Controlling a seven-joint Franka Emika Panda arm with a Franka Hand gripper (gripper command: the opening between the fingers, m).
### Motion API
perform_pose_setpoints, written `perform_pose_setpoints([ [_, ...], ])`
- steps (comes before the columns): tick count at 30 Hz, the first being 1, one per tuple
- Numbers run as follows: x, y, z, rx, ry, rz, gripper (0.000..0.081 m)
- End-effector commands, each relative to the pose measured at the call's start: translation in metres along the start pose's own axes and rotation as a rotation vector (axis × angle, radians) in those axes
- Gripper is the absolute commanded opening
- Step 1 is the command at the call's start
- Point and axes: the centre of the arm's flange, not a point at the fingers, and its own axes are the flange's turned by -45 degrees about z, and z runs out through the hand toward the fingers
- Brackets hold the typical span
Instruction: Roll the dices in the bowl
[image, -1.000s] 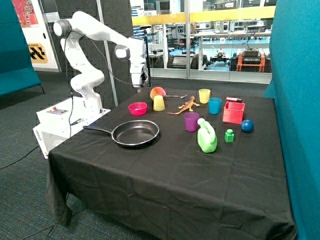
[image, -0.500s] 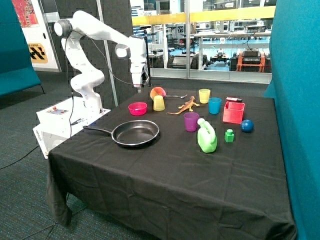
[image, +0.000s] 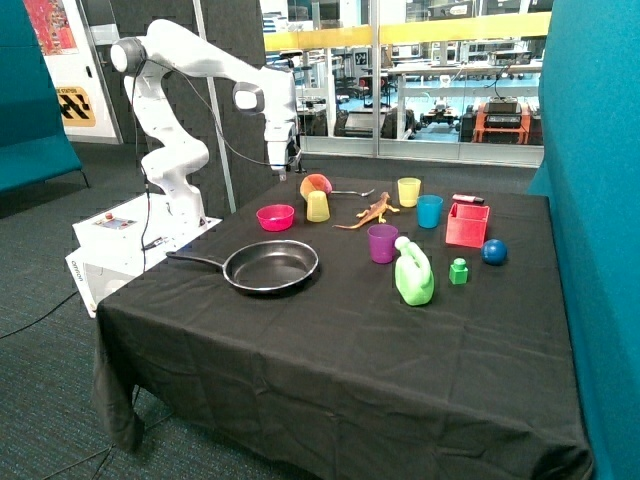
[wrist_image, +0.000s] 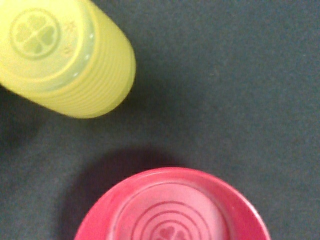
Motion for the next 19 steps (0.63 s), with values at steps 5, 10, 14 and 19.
perform_pose_setpoints([
  [5, 0.002, 0.035, -0.001, 0.0, -0.0025, 0.019, 0.0488],
  [10, 0.003, 0.048, 0.003, 0.0, -0.0025, 0.018, 0.0484],
  [14, 0.006, 0.054, 0.008, 0.0, -0.0025, 0.009, 0.0489],
  [19, 0.01, 0.056, 0.009, 0.0, -0.0025, -0.005, 0.0489],
])
